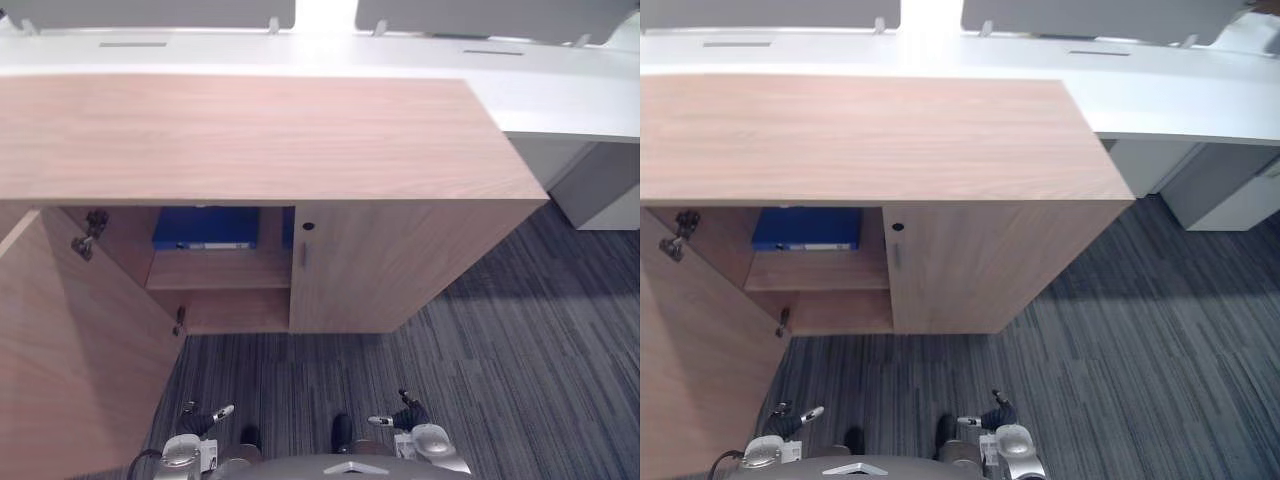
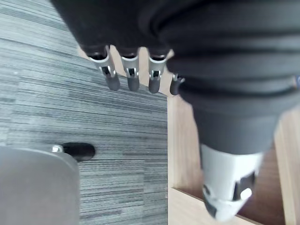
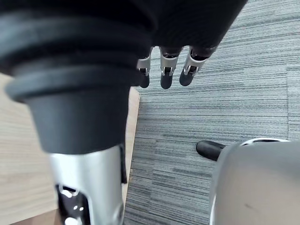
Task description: Walk over to the cabinet, pick up the folder, carry it to the office cabinet, place the folder inside the office cabinet, then close the office cabinet door
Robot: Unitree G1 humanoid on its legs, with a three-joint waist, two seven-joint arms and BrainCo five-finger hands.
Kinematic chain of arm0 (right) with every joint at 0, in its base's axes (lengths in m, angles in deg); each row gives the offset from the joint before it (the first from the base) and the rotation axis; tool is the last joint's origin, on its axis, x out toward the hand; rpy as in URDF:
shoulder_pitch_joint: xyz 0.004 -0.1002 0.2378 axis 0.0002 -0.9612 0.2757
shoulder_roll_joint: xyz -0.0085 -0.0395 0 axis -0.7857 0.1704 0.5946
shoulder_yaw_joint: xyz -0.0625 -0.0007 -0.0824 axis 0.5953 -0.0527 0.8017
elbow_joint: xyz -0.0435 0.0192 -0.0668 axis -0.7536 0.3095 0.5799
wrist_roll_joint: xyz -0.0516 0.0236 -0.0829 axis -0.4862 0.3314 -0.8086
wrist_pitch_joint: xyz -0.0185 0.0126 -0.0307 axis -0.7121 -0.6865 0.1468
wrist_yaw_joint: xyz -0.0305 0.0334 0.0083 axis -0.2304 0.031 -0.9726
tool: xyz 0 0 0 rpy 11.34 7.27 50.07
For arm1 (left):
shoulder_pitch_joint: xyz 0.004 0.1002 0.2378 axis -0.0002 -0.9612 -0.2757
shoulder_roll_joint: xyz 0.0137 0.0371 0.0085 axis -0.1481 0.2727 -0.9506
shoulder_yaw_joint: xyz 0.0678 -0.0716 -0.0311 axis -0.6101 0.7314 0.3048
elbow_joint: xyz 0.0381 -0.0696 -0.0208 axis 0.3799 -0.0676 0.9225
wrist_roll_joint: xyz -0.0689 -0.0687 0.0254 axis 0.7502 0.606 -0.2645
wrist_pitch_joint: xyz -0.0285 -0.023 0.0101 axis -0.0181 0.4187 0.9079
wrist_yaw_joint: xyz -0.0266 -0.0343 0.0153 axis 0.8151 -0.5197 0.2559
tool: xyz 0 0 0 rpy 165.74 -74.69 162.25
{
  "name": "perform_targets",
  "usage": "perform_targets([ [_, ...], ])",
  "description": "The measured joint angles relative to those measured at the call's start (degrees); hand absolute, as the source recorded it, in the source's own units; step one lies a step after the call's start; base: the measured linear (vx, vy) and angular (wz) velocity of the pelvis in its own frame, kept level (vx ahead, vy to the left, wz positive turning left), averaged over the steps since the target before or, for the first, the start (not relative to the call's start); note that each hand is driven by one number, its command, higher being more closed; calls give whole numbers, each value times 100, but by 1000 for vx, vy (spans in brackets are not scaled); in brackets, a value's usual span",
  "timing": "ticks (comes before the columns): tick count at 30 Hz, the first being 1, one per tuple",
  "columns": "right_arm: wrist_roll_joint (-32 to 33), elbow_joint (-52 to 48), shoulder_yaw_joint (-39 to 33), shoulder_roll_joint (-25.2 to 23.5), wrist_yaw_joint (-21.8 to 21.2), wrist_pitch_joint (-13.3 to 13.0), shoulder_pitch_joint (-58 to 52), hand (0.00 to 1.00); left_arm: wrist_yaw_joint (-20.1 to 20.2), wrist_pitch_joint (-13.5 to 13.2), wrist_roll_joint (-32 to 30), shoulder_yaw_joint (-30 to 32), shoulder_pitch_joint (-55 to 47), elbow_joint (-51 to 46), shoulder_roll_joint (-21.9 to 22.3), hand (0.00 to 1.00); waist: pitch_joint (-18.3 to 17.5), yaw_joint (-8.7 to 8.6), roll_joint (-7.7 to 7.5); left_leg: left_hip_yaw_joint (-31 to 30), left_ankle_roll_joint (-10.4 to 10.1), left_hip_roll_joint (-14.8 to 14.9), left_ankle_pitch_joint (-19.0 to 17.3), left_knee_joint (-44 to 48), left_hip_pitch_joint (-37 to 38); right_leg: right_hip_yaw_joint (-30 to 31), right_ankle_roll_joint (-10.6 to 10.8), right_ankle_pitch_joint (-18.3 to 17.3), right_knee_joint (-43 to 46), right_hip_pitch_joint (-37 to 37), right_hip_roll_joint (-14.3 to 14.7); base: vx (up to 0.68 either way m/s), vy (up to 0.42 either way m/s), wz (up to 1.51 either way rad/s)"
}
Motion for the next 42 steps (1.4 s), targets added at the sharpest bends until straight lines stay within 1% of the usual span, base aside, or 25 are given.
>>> perform_targets([
  [1, 5, 1, -28, -2, 3, 1, 9, 0, -9, 0, 50, 1, 18, -2, 44, 0, 35, 1, 41, -121, -17, -4, 67, -50, -33, -112, -31, -21, 20, -10, -7, -50, -90, 95],
  [2, 8, 0, -97, -7, 15, 5, 22, 0, -46, 0, 114, 14, 51, -11, 149, 0, 98, 16, 122, -266, -60, 2, 218, -157, -97, -338, -87, -93, 103, -37, -14, -60, -77, 98],
  [3, 40, -21, -111, -15, 26, 12, 28, 0, -85, 0, 177, 69, 43, -87, 238, 0, 97, 32, 199, -263, -55, 23, 394, -387, -166, -549, -167, -196, 246, -126, -32, -69, -72, 100],
  [4, 75, -61, -148, -25, 32, 26, 16, 0, -87, -1, 177, 94, 32, -138, 276, 0, 89, 25, 234, -177, 23, 71, 331, -544, -152, -706, -213, -210, 245, -144, -71, -65, -32, 99],
  [5, 110, -110, -270, -161, 66, 75, 5, 0, -87, 2, 176, 205, 47, -168, 310, 0, 86, 22, 139, 499, 163, 190, 76, -482, -189, -972, -266, -189, 231, -174, -228, -13, 18, 90],
  [6, 113, -207, -324, -209, 130, 76, 16, 0, -83, 3, 174, 251, 95, -193, 299, 0, 131, 4, 67, 1023, 210, 254, -50, 14, -343, -1118, -250, -183, 330, -196, -360, 25, 29, 109],
  [7, 121, -340, -360, -198, 156, 70, -40, 0, -83, 3, 173, 268, 96, -197, 324, 0, 123, -31, 84, 1489, 214, 324, -58, 633, -368, -1305, -209, -286, 520, -148, -494, 51, 21, 89],
  [8, 122, -344, -404, -187, 160, 69, -64, 0, -83, 2, 172, 274, 69, -197, 352, 0, 111, -62, 111, 1634, 187, 349, -60, 746, -292, -1362, -175, -364, 621, -96, -515, 31, 27, 87],
  [9, 130, -335, -482, -179, 181, 70, -109, 0, -81, -5, 172, 289, 34, -206, 389, 0, 86, -101, 153, 1700, 193, 314, -44, 531, -98, -1442, -112, -468, 729, 16, -485, 6, 44, 53],
  [10, 132, -306, -517, -207, 202, 66, -129, 0, -78, -16, 171, 292, -22, -202, 377, 0, 65, -62, 154, 1692, 125, 308, -1, 88, 191, -1485, -80, -450, 589, 152, -412, -32, 61, 39],
  [11, 133, -282, -543, -276, 200, 68, -138, 0, -78, -13, 170, 297, -40, -165, 337, 0, 17, -41, 102, 1654, 102, 265, 150, -195, 310, -1504, -56, -395, 451, 225, -381, -46, 50, 18],
  [12, 132, -272, -547, -328, 201, 73, -147, 0, -78, -9, 170, 298, -62, -144, 303, 0, -14, -44, 66, 1605, 125, 239, 250, -357, 349, -1524, -33, -348, 296, 298, -332, -49, 39, 18],
  [14, 132, -246, -567, -353, 204, 79, -154, 0, -77, -5, 171, 333, -72, -98, 282, 0, -26, -52, 46, 1529, 147, 210, 311, -425, 345, -1476, -12, -333, 210, 330, -304, -43, 34, 26],
  [15, 130, -224, -586, -351, 204, 94, -150, 0, -78, 4, 173, 348, -88, -82, 268, 0, -27, -86, 56, 1428, 156, 176, 361, -492, 377, -1438, -10, -333, 199, 378, -297, -44, 45, 30],
  [18, 115, -30, -594, -354, 203, 120, -170, 0, -92, 7, 231, 559, -185, -45, 192, 0, -40, -61, 74, 1340, 152, 142, 392, -581, 593, -1359, -7, -328, 152, 610, -264, -12, 22, 19],
  [21, 103, -45, -592, -309, 204, 118, -131, 0, -212, 7, 464, 991, -233, -70, 107, 0, -89, -63, 109, 1294, 145, 152, 396, -595, 655, -1296, -32, -313, 113, 703, -216, -22, -3, 9],
  [23, 101, -46, -595, -218, 211, 118, -100, 0, -290, -6, 647, 1288, -234, -255, 48, 0, -118, -36, 144, 1265, 136, 161, 404, -614, 660, -1294, -37, -309, 114, 715, -199, -25, -13, 5],
  [25, 102, -47, -596, -88, 216, 118, -80, 0, -407, -24, 930, 1640, -246, -499, -117, 0, -121, -27, 168, 1204, 128, 169, 409, -618, 738, -1294, -31, -297, 110, 807, -174, -12, -14, 7],
  [26, 102, -47, -595, -62, 216, 118, -78, 0, -448, -26, 989, 1719, -249, -564, -177, 0, -122, -26, 171, 1191, 128, 174, 409, -619, 760, -1294, -29, -297, 108, 837, -166, -10, -17, 7],
  [29, 102, -51, -594, 76, 218, 118, -44, 0, -611, -112, 1274, 2121, -231, -936, -496, 0, -127, -17, 171, 1160, 125, 186, 408, -621, 839, -1229, -35, -296, 92, 924, -128, -14, -6, 0],
  [33, 104, -54, -588, 257, 219, 119, 6, 0, -735, -209, 1385, 2398, -89, -1141, -1027, 0, -129, -6, 169, 1155, 120, 182, 412, -621, 888, -1085, -62, -278, 89, 942, -100, -15, -1, -2],
  [39, 116, -54, -532, 401, 218, 118, 39, 0, -836, -275, 1418, 2862, 123, -1487, -1835, 0, -162, 48, 103, 1163, 87, 176, 389, -622, 994, -802, -95, -221, -50, 1068, -14, 0, 0, 0],
  [40, 119, -53, -532, 432, 218, 119, 36, 0, -869, -320, 1420, 2961, 125, -1548, -1970, 0, -160, 57, 96, 1165, 87, 171, 387, -622, 1027, -757, -101, -214, -85, 1108, -5, 0, 0, 0],
  [42, 127, -54, -532, 471, 219, 118, 49, 0, -924, -357, 1420, 3049, 134, -1568, -2131, 0, -162, 78, 93, 1180, 76, 162, 379, -622, 1044, -666, -97, -220, -124, 1103, -1, 0, 0, 0],
])
